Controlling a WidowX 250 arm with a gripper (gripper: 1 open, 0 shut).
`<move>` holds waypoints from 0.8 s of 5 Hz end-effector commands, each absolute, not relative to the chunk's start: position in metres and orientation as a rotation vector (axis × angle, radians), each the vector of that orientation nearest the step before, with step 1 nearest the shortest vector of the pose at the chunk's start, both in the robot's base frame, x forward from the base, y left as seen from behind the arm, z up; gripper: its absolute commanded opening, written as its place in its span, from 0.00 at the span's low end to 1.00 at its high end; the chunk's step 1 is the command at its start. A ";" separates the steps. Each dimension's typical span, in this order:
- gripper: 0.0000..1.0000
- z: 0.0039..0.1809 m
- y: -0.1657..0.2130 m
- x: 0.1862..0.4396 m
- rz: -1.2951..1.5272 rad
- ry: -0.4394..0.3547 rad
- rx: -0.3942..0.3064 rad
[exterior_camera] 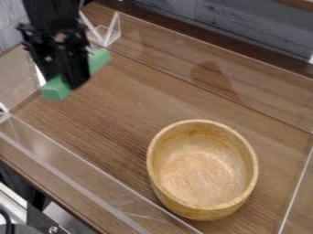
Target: Remove the green block from inside the brown bowl and put it on the table
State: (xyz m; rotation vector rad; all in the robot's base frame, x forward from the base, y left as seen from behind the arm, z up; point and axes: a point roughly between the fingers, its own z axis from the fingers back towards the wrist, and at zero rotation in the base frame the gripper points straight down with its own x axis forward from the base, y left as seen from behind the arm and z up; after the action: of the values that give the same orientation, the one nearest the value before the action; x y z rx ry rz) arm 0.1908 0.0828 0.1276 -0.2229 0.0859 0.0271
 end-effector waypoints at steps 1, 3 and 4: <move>0.00 0.116 0.071 0.199 -0.008 0.053 -0.197; 0.00 0.088 0.051 0.204 -0.062 0.048 -0.179; 0.00 0.080 0.049 0.206 -0.067 0.045 -0.173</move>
State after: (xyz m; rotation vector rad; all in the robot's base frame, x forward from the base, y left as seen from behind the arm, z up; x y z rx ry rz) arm 0.2007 0.0485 0.0735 -0.1834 0.0731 -0.0596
